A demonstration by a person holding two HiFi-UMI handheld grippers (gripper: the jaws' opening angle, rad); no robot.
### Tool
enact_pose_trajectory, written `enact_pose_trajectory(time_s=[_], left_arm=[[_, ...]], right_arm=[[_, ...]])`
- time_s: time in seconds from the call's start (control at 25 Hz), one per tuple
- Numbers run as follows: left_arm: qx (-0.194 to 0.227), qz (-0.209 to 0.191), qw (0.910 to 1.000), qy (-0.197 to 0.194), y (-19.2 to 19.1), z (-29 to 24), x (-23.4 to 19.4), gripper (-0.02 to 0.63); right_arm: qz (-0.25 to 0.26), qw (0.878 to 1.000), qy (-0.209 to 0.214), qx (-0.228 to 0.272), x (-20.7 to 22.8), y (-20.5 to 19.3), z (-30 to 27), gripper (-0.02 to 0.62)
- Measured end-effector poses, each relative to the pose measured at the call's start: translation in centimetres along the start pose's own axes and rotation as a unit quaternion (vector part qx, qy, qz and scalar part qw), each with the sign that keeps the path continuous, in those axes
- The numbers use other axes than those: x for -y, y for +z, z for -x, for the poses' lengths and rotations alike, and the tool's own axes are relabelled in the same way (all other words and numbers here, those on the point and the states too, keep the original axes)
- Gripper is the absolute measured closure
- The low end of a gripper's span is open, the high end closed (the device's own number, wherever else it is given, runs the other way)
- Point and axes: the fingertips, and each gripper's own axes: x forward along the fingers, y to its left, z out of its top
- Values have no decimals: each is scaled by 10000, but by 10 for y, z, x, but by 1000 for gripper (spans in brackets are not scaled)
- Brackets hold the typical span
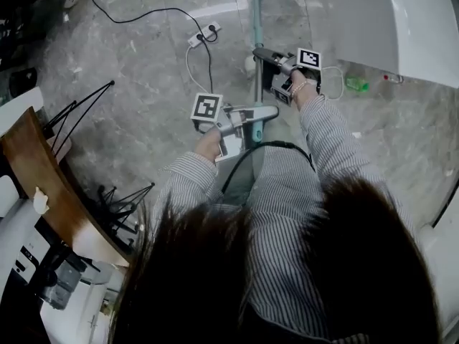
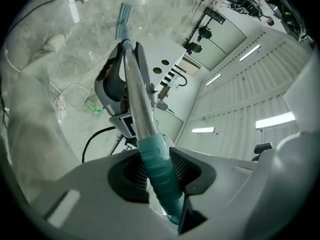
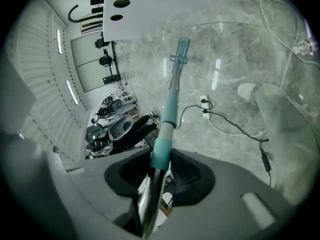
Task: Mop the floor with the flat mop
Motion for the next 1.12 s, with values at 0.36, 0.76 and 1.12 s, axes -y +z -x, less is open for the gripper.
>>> enact_pose_trajectory(time_s=[0.36,0.76,1.12], left_arm=[[204,-44,9994,-276,169,-82,78,489],[20,-289,9993,-243,288,-118,129,485],[16,-214,9997,-80,230,-96,88,499]], right_arm=[[265,9989,-394,39,-115,158,-56,471],[455,9982,-272,268,-193,264,-112,471],[408,9986,-141,313,-149,218,-84,474]])
